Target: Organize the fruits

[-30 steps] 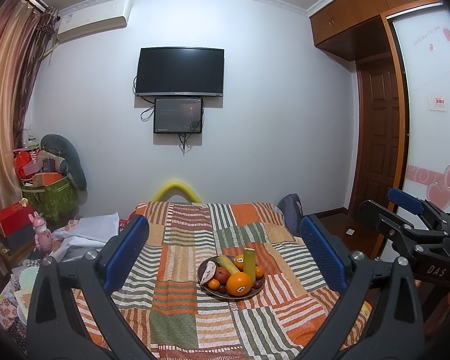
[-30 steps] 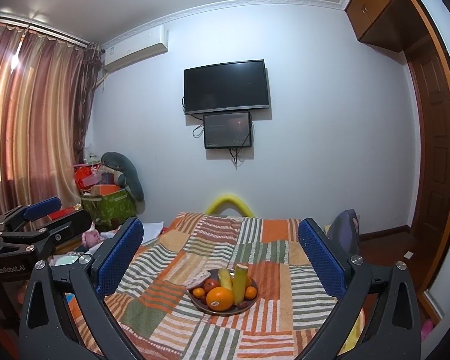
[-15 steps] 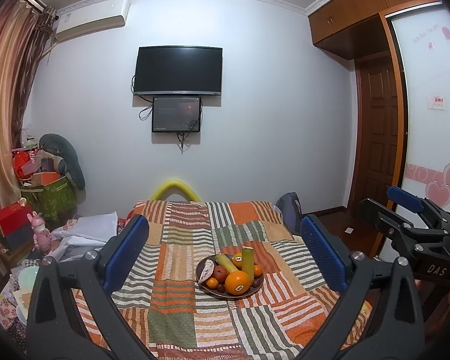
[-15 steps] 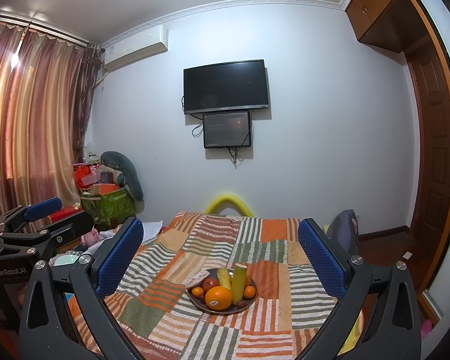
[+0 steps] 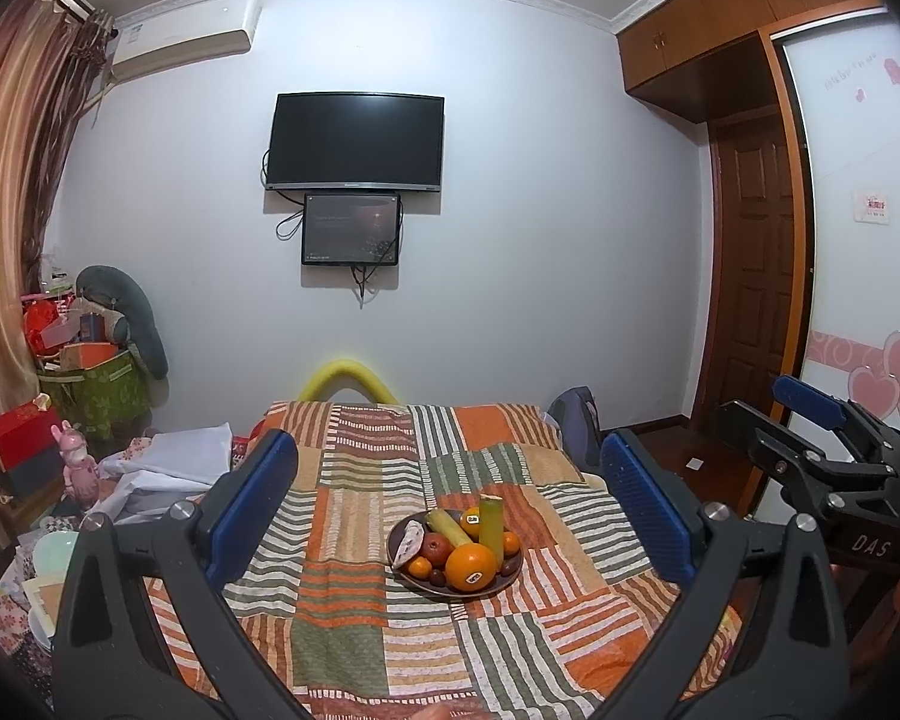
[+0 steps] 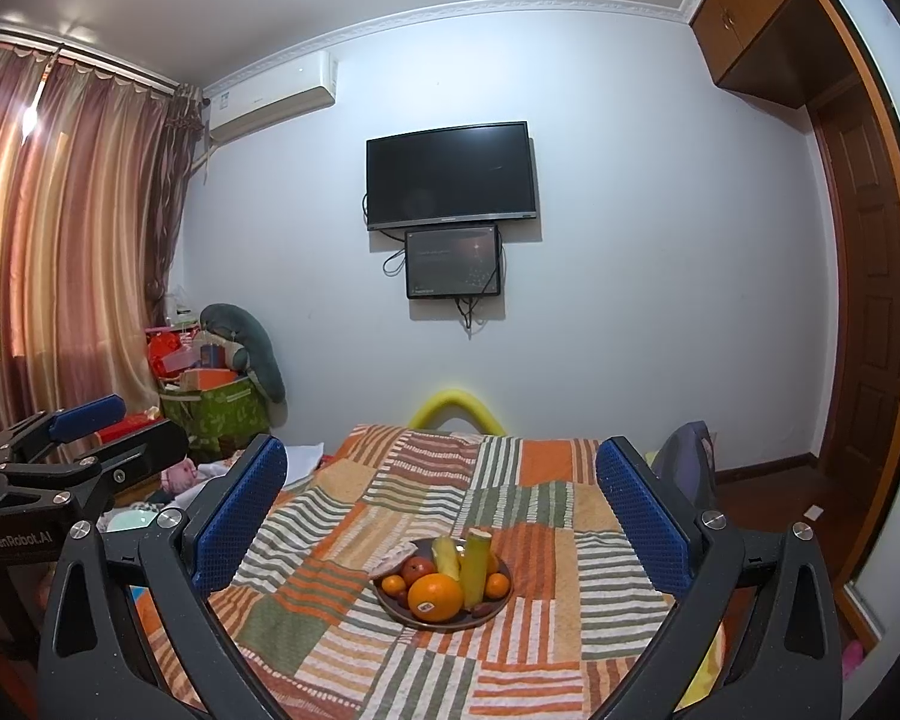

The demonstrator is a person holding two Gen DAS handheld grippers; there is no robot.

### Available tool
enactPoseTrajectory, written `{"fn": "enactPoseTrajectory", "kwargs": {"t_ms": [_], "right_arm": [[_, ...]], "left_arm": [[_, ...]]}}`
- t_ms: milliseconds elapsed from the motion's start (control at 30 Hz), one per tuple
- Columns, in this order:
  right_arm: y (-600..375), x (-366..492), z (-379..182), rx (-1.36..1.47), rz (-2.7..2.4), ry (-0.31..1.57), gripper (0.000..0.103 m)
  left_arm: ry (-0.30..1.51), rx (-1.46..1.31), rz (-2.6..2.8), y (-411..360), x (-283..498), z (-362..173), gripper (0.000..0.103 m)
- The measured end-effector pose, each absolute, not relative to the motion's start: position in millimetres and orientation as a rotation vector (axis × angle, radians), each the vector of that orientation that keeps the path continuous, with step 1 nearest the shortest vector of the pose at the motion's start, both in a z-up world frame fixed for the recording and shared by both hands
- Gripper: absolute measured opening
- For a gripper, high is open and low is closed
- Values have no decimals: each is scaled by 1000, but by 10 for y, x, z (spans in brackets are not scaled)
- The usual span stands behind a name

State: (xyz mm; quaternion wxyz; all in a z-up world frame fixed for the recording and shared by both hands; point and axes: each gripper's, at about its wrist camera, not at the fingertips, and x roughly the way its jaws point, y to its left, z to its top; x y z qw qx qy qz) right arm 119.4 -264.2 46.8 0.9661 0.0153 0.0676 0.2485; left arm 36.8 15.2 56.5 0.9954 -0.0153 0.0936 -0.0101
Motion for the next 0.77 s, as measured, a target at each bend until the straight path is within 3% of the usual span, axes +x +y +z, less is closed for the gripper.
{"fn": "enactPoseTrajectory", "kwargs": {"t_ms": [767], "right_arm": [[-2702, 1263, 457, 29, 500, 150, 103]], "left_arm": [[214, -33, -32, 128, 442, 512, 103]]}}
